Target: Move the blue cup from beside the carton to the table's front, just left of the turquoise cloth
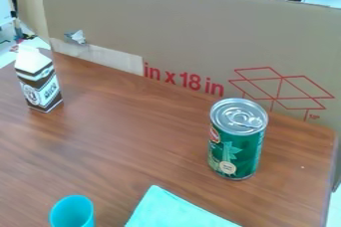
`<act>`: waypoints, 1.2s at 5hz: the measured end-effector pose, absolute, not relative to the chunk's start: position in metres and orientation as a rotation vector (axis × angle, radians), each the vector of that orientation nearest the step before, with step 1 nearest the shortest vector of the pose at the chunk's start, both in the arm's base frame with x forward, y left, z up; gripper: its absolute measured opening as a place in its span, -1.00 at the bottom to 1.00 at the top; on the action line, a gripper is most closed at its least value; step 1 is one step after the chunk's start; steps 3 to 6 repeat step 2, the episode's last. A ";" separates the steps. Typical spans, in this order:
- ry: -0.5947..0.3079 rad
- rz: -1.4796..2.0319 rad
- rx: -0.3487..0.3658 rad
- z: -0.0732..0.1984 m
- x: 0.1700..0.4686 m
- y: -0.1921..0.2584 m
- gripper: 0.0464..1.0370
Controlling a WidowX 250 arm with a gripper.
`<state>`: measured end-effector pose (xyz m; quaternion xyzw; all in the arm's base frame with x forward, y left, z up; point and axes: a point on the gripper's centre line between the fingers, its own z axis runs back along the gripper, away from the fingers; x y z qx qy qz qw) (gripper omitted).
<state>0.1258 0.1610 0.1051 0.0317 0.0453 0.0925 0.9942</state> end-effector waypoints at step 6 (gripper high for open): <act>-0.016 0.092 0.123 0.109 0.197 0.183 0.93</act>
